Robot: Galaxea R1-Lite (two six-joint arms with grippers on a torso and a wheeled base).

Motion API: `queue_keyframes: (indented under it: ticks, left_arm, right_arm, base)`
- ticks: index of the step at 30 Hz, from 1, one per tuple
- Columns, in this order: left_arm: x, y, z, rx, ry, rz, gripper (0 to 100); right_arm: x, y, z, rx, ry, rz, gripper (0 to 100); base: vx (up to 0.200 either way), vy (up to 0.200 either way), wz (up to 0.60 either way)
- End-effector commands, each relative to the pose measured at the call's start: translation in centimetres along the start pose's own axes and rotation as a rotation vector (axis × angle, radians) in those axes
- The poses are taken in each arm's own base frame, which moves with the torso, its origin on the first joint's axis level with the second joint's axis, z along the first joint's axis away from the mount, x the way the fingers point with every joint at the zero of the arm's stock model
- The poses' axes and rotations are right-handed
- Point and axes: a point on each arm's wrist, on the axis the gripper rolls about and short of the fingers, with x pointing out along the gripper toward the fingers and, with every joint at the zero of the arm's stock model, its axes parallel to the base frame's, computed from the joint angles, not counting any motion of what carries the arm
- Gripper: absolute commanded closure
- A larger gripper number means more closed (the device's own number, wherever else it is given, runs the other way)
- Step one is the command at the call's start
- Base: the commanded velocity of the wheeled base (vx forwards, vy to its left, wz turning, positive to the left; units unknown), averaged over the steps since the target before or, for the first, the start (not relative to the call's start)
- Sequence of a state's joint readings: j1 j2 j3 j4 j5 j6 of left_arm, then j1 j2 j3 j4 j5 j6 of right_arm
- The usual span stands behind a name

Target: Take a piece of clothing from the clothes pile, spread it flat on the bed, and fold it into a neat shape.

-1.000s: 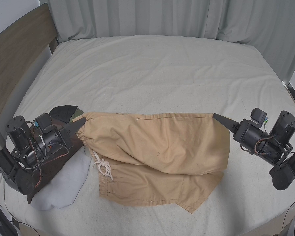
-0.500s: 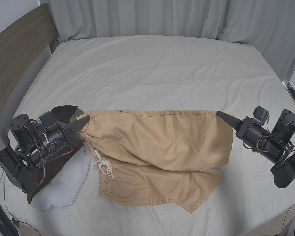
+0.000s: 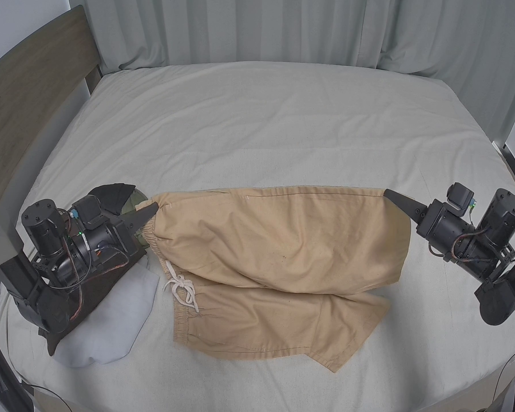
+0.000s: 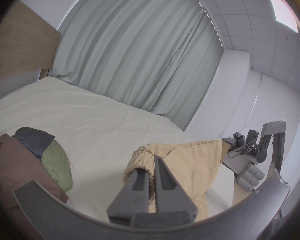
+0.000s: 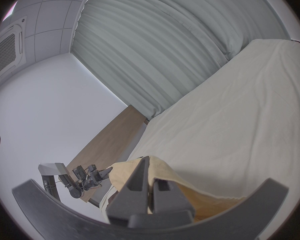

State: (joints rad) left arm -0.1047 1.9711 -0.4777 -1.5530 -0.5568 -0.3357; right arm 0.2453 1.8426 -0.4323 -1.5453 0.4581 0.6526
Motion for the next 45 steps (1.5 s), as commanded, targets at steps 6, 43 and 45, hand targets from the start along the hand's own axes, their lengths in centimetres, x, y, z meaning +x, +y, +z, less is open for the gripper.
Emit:
queue_keyframes:
  ticks: [6, 43, 45]
  left_arm:
    - [0.3, 0.5, -0.6, 0.03, 0.013, 0.01, 100]
    - [1.2, 1.3, 0.8, 0.065, -0.069, 0.083, 100]
    - [1.3, 1.3, 0.8, 0.066, -0.07, 0.082, 100]
  right_arm:
    - [-0.2, -0.6, 0.5, -0.014, -0.018, -0.02, 100]
    - [-0.8, -3.1, 0.6, -0.077, -0.019, -0.105, 100]
    - [-0.8, -3.2, 0.6, -0.077, -0.019, -0.106, 100]
  base:
    - [0.0, 0.0, 0.0]
    - [0.0, 0.0, 0.0]
    - [0.0, 0.0, 0.0]
